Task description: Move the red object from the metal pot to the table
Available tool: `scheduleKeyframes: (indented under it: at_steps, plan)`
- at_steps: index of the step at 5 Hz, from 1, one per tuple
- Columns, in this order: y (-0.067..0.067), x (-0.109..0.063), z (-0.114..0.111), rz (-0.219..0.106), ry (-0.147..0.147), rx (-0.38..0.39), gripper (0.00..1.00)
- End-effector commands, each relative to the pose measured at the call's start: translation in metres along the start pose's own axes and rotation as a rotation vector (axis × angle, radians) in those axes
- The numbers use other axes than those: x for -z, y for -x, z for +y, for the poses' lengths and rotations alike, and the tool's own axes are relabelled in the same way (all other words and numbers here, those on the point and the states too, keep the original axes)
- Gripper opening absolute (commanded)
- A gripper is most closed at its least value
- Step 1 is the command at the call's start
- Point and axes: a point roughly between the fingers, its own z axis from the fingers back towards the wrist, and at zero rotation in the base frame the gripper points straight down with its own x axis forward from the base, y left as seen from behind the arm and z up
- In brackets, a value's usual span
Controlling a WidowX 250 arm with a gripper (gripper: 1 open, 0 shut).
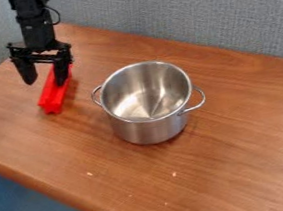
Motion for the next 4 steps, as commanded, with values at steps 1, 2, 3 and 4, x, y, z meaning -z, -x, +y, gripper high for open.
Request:
scheduleKeyframes:
  at_steps: [1,2,3,4]
  plan:
    - [-0.003,-0.006,0.001,-0.031,0.009,0.025,1.00]
    - [0.005,-0.003,0.008,-0.019,-0.014,0.052,1.00]
    - [0.012,-0.005,0.016,-0.022,-0.034,0.077,1.00]
    - [0.002,-0.007,0.022,-0.043,-0.016,0.058,1.00]
